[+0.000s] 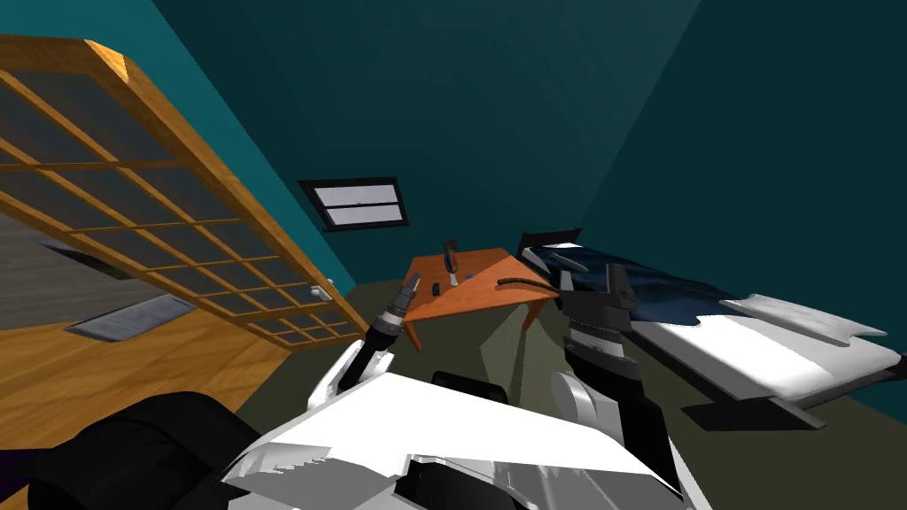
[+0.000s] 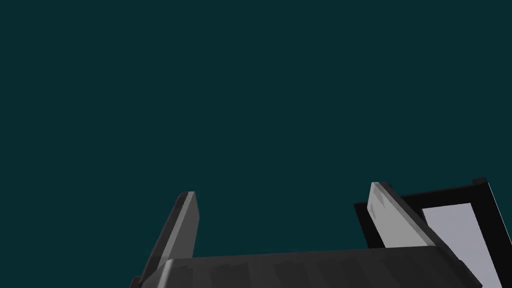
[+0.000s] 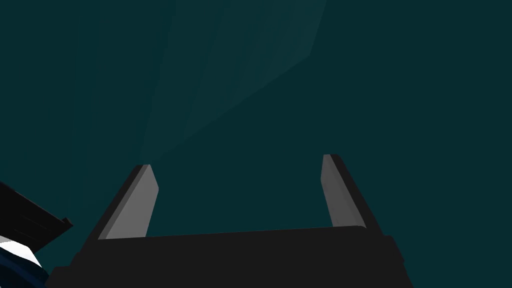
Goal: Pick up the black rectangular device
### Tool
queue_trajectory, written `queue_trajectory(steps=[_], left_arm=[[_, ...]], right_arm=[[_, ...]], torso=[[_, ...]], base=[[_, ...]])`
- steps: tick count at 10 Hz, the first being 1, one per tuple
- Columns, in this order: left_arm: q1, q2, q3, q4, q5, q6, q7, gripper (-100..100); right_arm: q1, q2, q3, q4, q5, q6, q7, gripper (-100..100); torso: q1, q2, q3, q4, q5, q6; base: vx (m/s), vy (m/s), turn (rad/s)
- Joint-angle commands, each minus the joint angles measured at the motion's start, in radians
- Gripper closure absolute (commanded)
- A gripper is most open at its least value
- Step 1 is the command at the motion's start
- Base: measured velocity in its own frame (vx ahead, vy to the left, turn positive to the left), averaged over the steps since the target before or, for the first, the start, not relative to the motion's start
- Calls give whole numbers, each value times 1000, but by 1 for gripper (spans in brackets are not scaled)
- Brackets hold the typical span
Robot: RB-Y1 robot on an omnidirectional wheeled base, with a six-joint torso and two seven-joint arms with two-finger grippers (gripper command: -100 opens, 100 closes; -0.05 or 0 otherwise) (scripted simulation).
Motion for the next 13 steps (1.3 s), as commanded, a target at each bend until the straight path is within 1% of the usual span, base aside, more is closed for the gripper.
queue_trajectory(steps=[1, 2, 3, 4, 5, 6, 7, 8, 9, 10, 11, 12, 13], left_arm=[[5, 34, -8, 1, -18, 4, -6, -100], [4, 70, -27, 27, -59, 1, -22, -100], [4, 79, -27, 27, -59, 1, -22, -100], [2, 117, -47, 54, -102, -2, -39, -100], [2, 123, -47, 54, -102, -2, -39, -100], [-1, 165, -68, 84, -145, -7, -58, -100], [-4, 197, -88, 110, -173, -13, -77, -100], [-4, 209, -88, 116, -194, -13, -77, -100], [-8, 250, -109, 150, -228, -20, -97, -100], [-8, 250, -109, 150, -243, -20, -97, -100], [-14, 290, -130, 186, -278, -28, -118, -100], [-14, 290, -130, 186, -293, -28, -118, -100], [-20, 328, -151, 220, -331, -38, -140, -100]], right_arm=[[0, 0, 0, 0, 0, 0, 0, 0], [0, 0, 0, 0, 0, 0, 0, 0], [0, 0, 0, 0, 0, 0, 0, 0], [0, 0, 0, 0, 0, 0, 0, 0], [0, 0, 0, 0, 0, 0, 0, 0], [0, 0, 0, 0, 0, 0, 0, 0], [0, 0, 0, 0, 0, 0, 0, 0], [0, 0, 0, 0, 0, 0, 0, 0], [0, 0, 0, 0, 0, 0, 0, 0], [0, 0, 0, 0, 0, 0, 0, 0], [0, 0, 0, 0, 0, 0, 0, 0], [0, 0, 0, 0, 0, 0, 0, 0], [0, 0, 0, 0, 0, 0, 0, 0]], torso=[[0, 0, 0, 0, 0, 0], [1, -1, -1, 0, 0, -1], [1, -2, -1, 0, 0, 0], [2, -2, -1, 0, 0, -1], [0, -1, -1, 0, 0, 0], [0, -2, -1, 0, 0, -1], [1, -2, -1, 0, 0, 0], [-1, -1, 0, 0, 0, 0], [1, -1, 0, 0, 0, -1], [1, -1, 0, 0, 0, 0], [2, -2, -1, 0, 0, -1], [3, -3, -1, 0, 0, 0], [3, -3, -2, 0, 1, -1]], base=[[-65, -27, -110], [-59, -21, -221], [-63, -20, -143], [-84, -47, -259], [-65, -44, -137], [-67, -37, -263], [-98, -61, -449], [-79, -38, -129], [-78, -39, -219], [-54, -23, -169], [-46, -20, -265], [-45, -11, -161], [-54, -23, -315]])
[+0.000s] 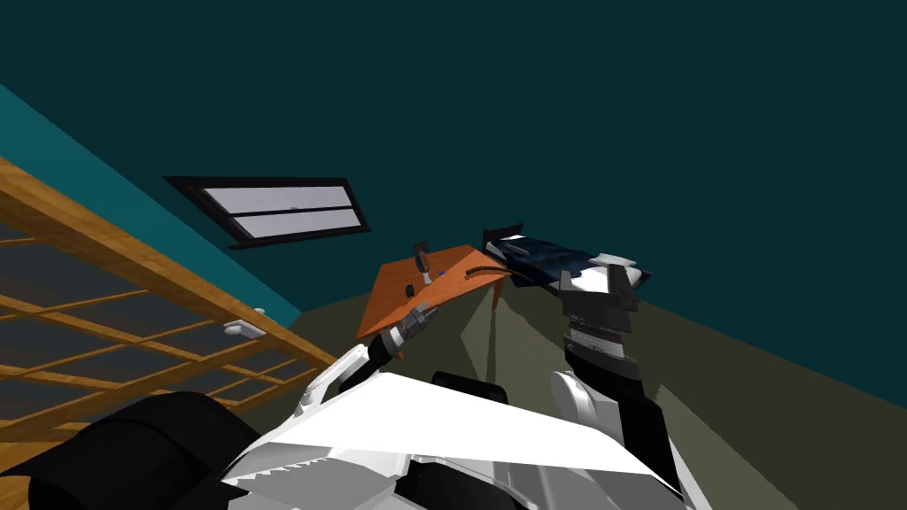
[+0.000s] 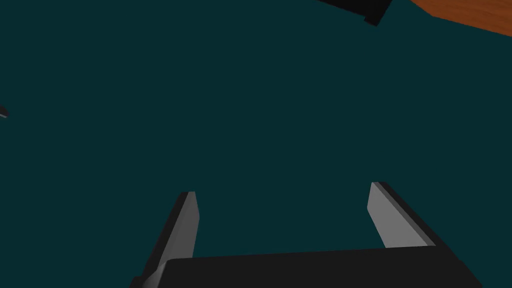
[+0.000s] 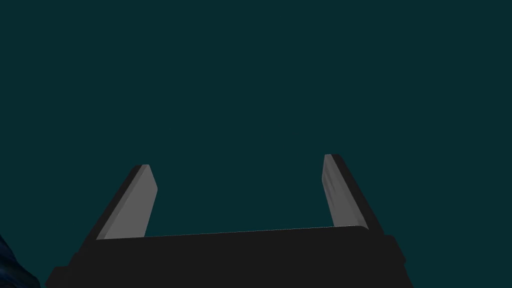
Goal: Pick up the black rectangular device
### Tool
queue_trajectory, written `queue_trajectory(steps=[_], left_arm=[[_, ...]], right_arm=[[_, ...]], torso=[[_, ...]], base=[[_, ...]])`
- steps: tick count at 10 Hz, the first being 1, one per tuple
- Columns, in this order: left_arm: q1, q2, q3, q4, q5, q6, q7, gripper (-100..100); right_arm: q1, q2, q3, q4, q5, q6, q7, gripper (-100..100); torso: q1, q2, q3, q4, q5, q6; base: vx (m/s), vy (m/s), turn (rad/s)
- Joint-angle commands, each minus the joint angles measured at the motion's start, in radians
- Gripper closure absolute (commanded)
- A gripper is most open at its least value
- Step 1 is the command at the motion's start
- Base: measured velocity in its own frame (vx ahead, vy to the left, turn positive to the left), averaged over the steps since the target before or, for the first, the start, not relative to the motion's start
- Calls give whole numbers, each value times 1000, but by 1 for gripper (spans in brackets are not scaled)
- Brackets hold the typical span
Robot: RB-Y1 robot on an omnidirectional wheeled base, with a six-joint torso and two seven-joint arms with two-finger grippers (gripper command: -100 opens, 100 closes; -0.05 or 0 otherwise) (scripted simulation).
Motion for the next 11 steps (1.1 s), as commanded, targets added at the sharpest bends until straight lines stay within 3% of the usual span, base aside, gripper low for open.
queue_trajectory(steps=[1, 2, 3, 4, 5, 6, 7, 8, 11], left_arm=[[-13, 22, -11, 25, -34, -3, -9, -100], [-20, 59, -32, 62, -72, -15, -32, -100], [-20, 59, -32, 64, -87, -15, -32, -100], [-28, 95, -52, 104, -125, -27, -55, -100], [-28, 95, -52, 105, -140, -27, -55, -100], [-37, 129, -72, 148, -177, -41, -78, -100], [-37, 129, -72, 148, -194, -41, -78, -100], [-47, 161, -91, 192, -226, -57, -102, -100], [-58, 192, -110, 237, -303, -73, -127, -100]], right_arm=[[0, 0, 0, 0, 0, 0, 0, 0], [0, 0, 0, 0, 0, 0, 0, 0], [0, 0, 0, 0, 0, 0, 0, 0], [0, 0, 0, 0, 0, 0, 0, 0], [0, 0, 0, 0, 0, 0, 0, 0], [0, 0, 0, 0, 0, 0, 0, 0], [0, 0, 0, 0, 0, 0, 0, 0], [0, 0, 0, 0, 0, 0, 0, 0], [0, 0, 0, 0, 0, 0, 0, 0]], torso=[[0, 0, 0, 0, 0, 0], [0, 0, 0, 0, 0, -1], [0, 0, 0, 0, 0, 0], [1, -1, 0, 0, 0, -1], [1, -1, 0, 0, 0, 0], [2, -1, 0, 0, 0, -1], [2, -1, 0, 0, 0, 0], [2, -1, -1, 0, 0, -1], [3, -2, -1, 0, 1, 0]], base=[[-46, -22, -176], [-47, -28, -284], [-43, -14, -181], [-46, -15, -288], [-41, -2, -167], [-38, -4, -279], [-33, 1, -199], [-33, -6, -320], [-27, 13, -229]])
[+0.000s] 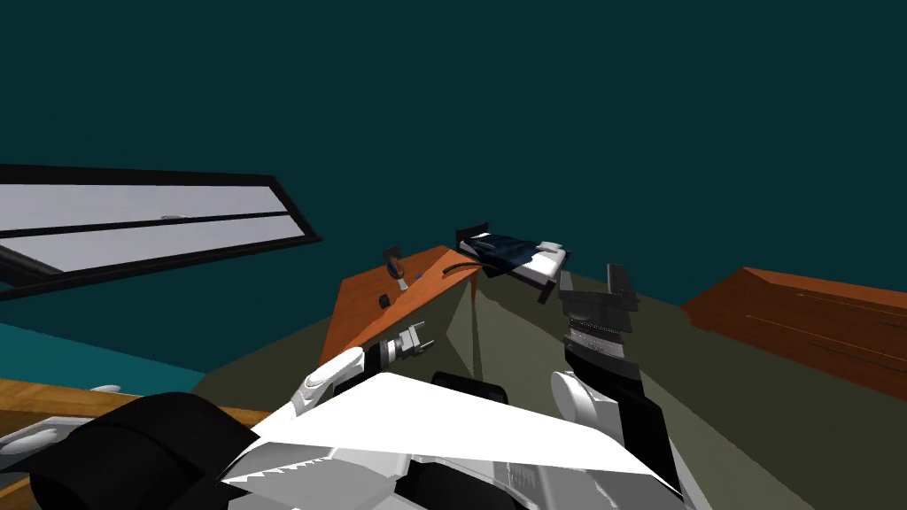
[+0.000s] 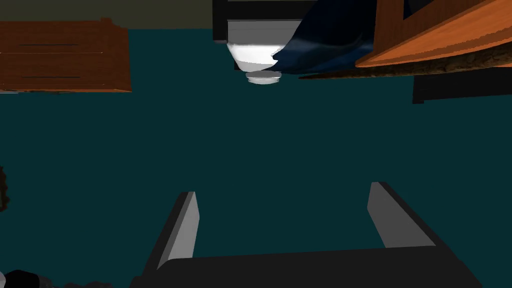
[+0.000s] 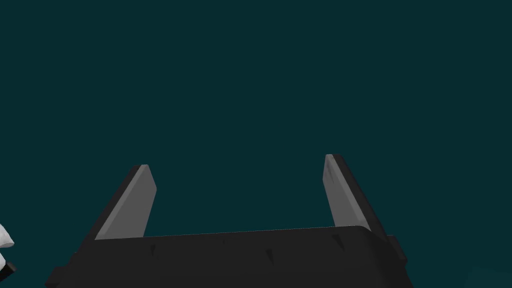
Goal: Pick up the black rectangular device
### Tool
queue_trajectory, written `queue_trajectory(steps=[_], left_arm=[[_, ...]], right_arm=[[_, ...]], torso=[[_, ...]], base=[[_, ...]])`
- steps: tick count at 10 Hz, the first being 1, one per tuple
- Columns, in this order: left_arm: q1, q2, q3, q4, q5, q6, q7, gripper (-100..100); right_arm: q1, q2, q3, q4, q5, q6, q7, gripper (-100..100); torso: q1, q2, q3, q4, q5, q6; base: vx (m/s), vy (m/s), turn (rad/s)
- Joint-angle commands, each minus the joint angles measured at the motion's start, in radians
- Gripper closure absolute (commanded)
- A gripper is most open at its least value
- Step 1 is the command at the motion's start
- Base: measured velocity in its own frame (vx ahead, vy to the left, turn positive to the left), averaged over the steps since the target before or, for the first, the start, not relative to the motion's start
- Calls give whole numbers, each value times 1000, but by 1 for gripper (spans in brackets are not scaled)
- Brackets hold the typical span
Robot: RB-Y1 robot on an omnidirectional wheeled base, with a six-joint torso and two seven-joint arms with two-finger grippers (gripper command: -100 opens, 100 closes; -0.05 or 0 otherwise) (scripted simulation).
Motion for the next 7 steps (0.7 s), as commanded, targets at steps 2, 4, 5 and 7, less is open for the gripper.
queue_trajectory(steps=[2, 4, 5, 7], left_arm=[[-10, 36, -16, 51, -68, -23, -29, -100], [-23, 63, -33, 99, -122, -42, -54, -100], [-37, 88, -48, 138, -163, -61, -78, -100], [-51, 110, -62, 183, -215, -81, -102, -100]], right_arm=[[0, 0, 0, 0, 0, 0, 0, 0], [0, 0, 0, 0, 0, 0, 0, 0], [0, 0, 0, 0, 0, 0, 0, 0], [0, 0, 0, 0, 0, 0, 0, 0]], torso=[[1, 0, 0, 0, 0, 1], [1, -1, 0, 0, 0, 1], [1, -1, 0, 0, 0, 0], [2, -1, -1, 0, 0, -1]], base=[[-22, 28, -238], [-20, 35, -236], [-17, 43, -347], [-9, 52, -206]])
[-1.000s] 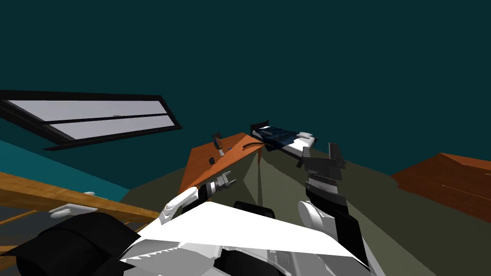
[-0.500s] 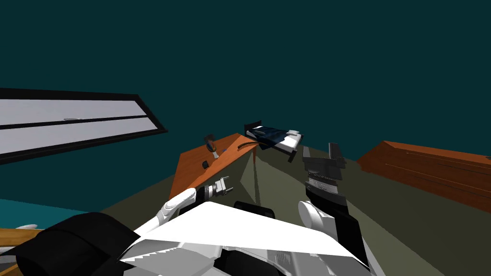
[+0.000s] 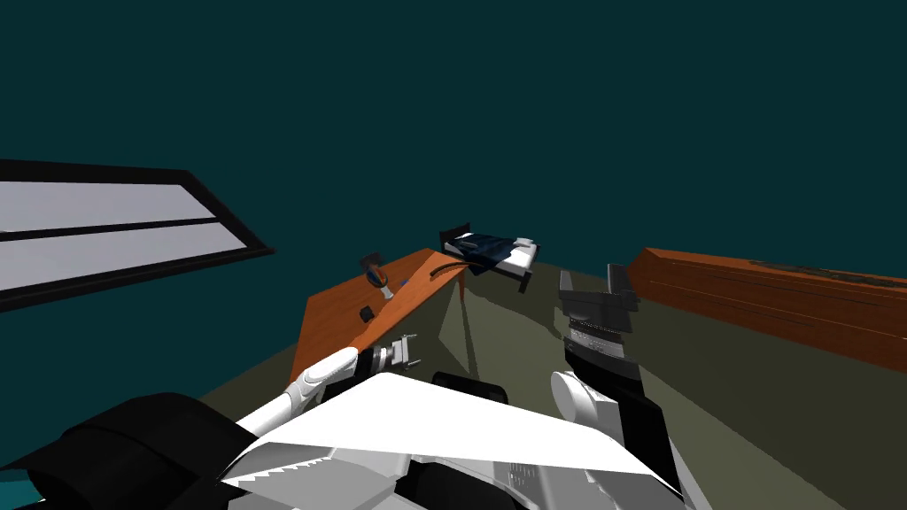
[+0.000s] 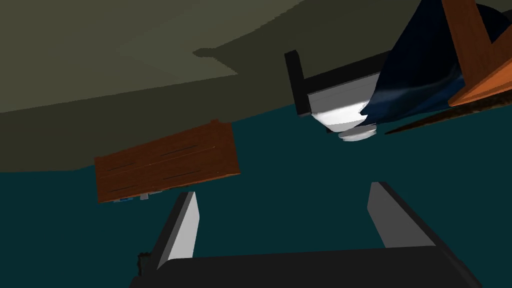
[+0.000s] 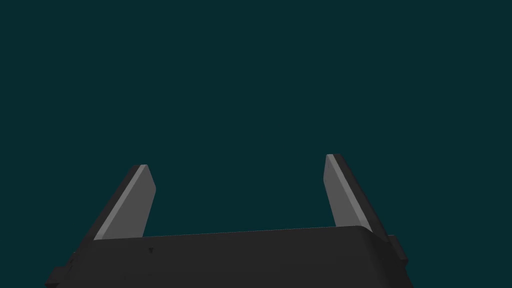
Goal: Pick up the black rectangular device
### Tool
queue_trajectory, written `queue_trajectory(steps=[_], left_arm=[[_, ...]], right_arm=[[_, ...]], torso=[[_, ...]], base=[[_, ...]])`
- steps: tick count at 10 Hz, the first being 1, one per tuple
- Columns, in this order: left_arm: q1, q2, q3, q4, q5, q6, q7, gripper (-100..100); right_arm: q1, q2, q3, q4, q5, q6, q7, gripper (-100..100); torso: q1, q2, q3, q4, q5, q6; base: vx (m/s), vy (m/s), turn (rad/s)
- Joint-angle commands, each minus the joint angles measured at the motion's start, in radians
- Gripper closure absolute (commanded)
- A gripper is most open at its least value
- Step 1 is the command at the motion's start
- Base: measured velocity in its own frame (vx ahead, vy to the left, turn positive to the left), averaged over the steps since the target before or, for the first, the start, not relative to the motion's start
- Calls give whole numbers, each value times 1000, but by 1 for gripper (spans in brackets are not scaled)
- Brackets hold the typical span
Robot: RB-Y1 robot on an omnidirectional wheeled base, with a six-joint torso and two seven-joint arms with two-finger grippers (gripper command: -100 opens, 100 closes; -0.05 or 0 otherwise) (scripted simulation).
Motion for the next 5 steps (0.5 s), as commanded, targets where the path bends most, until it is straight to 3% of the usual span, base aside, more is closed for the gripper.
queue_trajectory(steps=[1, 4, 5], left_arm=[[-2, 8, -4, 34, -34, -14, -19, -100], [-32, 46, -28, 122, -127, -55, -67, -100], [-32, 46, -28, 133, -137, -55, -67, -100]], right_arm=[[0, 0, 0, 0, 0, 0, 0, 0], [0, 0, 0, 0, 0, 0, 0, 0], [0, 0, 0, 0, 0, 0, 0, 0]], torso=[[0, 0, 0, 0, 0, 0], [0, 1, 0, 0, 0, -1], [2, 0, 0, 0, 0, 0]], base=[[-17, 54, -167], [-17, 66, -262], [-17, 99, -131]])
